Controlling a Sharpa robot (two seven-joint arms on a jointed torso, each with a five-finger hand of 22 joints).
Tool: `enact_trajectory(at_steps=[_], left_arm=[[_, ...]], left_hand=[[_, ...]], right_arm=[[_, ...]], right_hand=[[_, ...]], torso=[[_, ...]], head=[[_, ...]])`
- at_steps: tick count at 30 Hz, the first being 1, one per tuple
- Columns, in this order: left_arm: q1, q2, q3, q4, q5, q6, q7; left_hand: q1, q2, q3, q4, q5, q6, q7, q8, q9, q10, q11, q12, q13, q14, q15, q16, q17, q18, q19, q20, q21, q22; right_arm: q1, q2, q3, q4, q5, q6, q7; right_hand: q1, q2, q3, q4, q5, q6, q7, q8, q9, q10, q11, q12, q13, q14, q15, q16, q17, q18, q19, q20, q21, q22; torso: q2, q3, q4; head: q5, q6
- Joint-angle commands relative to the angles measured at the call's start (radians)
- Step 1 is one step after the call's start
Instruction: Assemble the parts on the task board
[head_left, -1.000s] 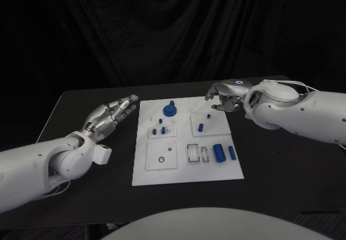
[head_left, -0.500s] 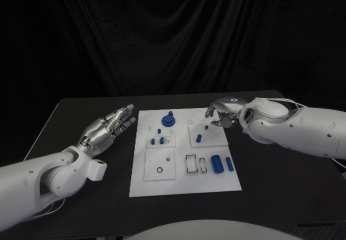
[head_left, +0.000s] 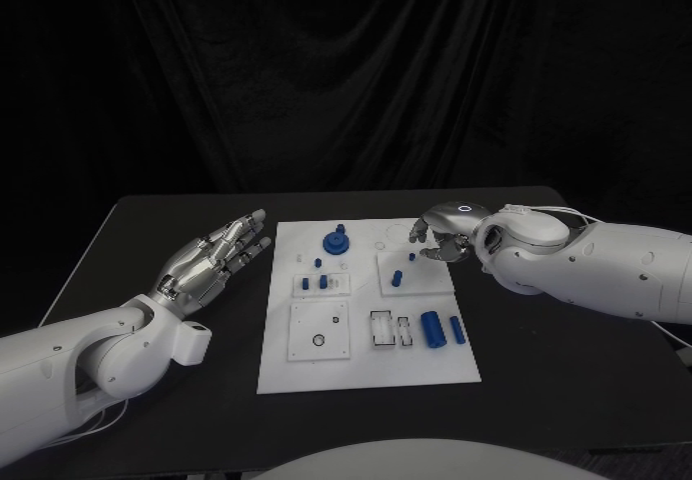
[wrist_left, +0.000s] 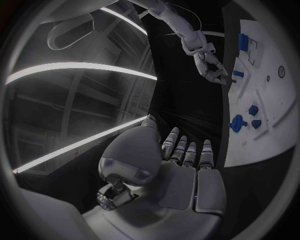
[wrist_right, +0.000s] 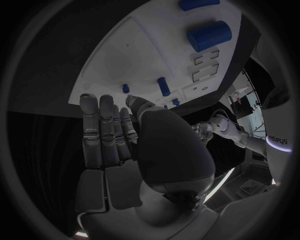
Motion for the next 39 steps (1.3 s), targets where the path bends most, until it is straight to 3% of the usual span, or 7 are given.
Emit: enact_trajectory(at_steps=[1, 10, 13, 17, 19, 33, 39], left_arm=[[-0.001, 0.003, 0.001, 0.0, 0.008, 0.019, 0.158], [-0.002, 0.007, 0.001, -0.008, 0.008, 0.029, 0.154], [-0.004, 0.008, 0.001, -0.009, 0.008, 0.035, 0.151], [-0.005, 0.008, 0.001, -0.01, 0.008, 0.041, 0.147], [-0.005, 0.008, 0.001, -0.011, 0.008, 0.043, 0.144], [-0.008, 0.013, 0.001, -0.018, 0.008, 0.041, 0.137], [-0.01, 0.014, 0.001, -0.022, 0.008, 0.04, 0.141]], left_hand=[[0.003, 0.008, -0.004, -0.001, 0.006, -0.008, -0.002, -0.005, -0.001, 0.002, 0.007, 0.006, 0.0, 0.002, 0.007, 0.004, 0.002, 0.006, 0.001, 0.006, 0.002, 0.004], [0.018, 0.007, 0.003, -0.002, 0.03, -0.017, -0.007, -0.006, -0.006, 0.005, 0.021, 0.019, 0.001, 0.008, 0.032, 0.016, 0.005, 0.008, 0.013, 0.033, 0.008, 0.029], [0.054, -0.004, 0.01, -0.008, 0.079, -0.027, -0.012, -0.007, -0.008, 0.003, 0.026, 0.02, 0.001, 0.01, 0.043, 0.021, 0.006, 0.012, 0.018, 0.049, 0.01, 0.034], [0.067, -0.003, 0.013, -0.007, 0.089, -0.021, -0.003, -0.005, -0.007, 0.003, 0.028, 0.024, 0.001, 0.014, 0.053, 0.028, 0.008, 0.014, 0.022, 0.06, 0.012, 0.043], [0.086, -0.007, 0.017, -0.011, 0.109, 0.004, 0.025, 0.002, -0.003, 0.005, 0.023, 0.031, 0.002, 0.018, 0.061, 0.036, 0.01, 0.016, 0.028, 0.07, 0.015, 0.051], [0.087, -0.004, 0.016, -0.004, 0.107, 0.002, 0.022, 0.003, -0.004, 0.006, 0.028, 0.034, 0.002, 0.024, 0.075, 0.048, 0.012, 0.017, 0.036, 0.083, 0.018, 0.06], [0.01, 0.011, -0.004, 0.001, 0.028, 0.005, 0.022, 0.005, -0.003, 0.01, 0.035, 0.041, 0.003, 0.027, 0.084, 0.056, 0.013, 0.02, 0.043, 0.096, 0.02, 0.061]], right_arm=[[-0.009, 0.004, 0.001, -0.009, -0.011, -0.036, 0.021], [-0.036, 0.028, 0.001, -0.049, -0.011, -0.043, 0.032], [-0.045, 0.039, 0.001, -0.066, -0.011, -0.045, 0.036], [-0.057, 0.054, 0.001, -0.087, -0.008, -0.052, 0.043], [-0.063, 0.062, 0.001, -0.098, -0.002, -0.058, 0.048], [-0.094, 0.098, 0.005, -0.14, 0.012, -0.085, 0.074], [-0.102, 0.106, 0.006, -0.152, 0.012, -0.1, 0.079]], right_hand=[[-0.01, 0.001, 0.005, -0.002, -0.002, 0.007, 0.0, -0.005, -0.001, 0.01, -0.001, 0.001, -0.003, 0.006, -0.003, 0.005, -0.001, -0.002, 0.007, 0.001, 0.004, 0.056], [-0.01, 0.0, 0.006, -0.002, -0.002, 0.008, 0.0, -0.006, -0.001, 0.018, -0.001, 0.0, -0.005, 0.006, -0.003, 0.005, -0.002, -0.001, 0.006, 0.0, 0.001, 0.056], [-0.01, 0.0, 0.006, -0.002, -0.002, 0.009, 0.0, -0.006, -0.001, 0.018, -0.001, 0.0, -0.006, 0.006, -0.003, 0.005, -0.002, -0.001, 0.006, 0.0, 0.0, 0.056], [-0.01, 0.0, 0.006, -0.002, -0.003, 0.009, 0.0, -0.007, -0.001, 0.019, -0.001, -0.001, -0.006, 0.006, -0.003, 0.005, -0.002, -0.001, 0.005, 0.0, -0.002, 0.055], [-0.009, 0.0, 0.007, -0.002, -0.003, 0.009, 0.0, -0.007, -0.001, 0.021, -0.001, -0.002, -0.007, 0.005, -0.003, 0.004, -0.003, -0.001, 0.005, 0.0, -0.003, 0.055], [-0.006, 0.004, 0.016, -0.007, -0.003, 0.027, 0.009, -0.007, 0.002, 0.048, -0.005, -0.009, -0.018, 0.009, -0.007, 0.005, -0.005, -0.002, 0.013, -0.002, 0.006, 0.058], [0.0, 0.013, 0.016, -0.019, -0.004, 0.106, 0.015, 0.035, 0.034, 0.081, -0.016, -0.011, -0.026, 0.017, -0.015, 0.008, -0.007, -0.004, 0.024, -0.009, 0.022, 0.062]], torso=[[-0.002, -0.0029, -0.0018], [-0.003, -0.0039, -0.001], [-0.003, -0.0056, -0.001], [-0.003, -0.0069, -0.0009], [-0.003, -0.008, -0.0011], [-0.002, -0.0096, -0.0022], [-0.004, -0.0109, 0.0001]], head=[[0.005, -0.004], [0.008, -0.019], [0.012, -0.023], [0.013, -0.028], [0.014, -0.031], [0.022, -0.035], [0.02, -0.038]])
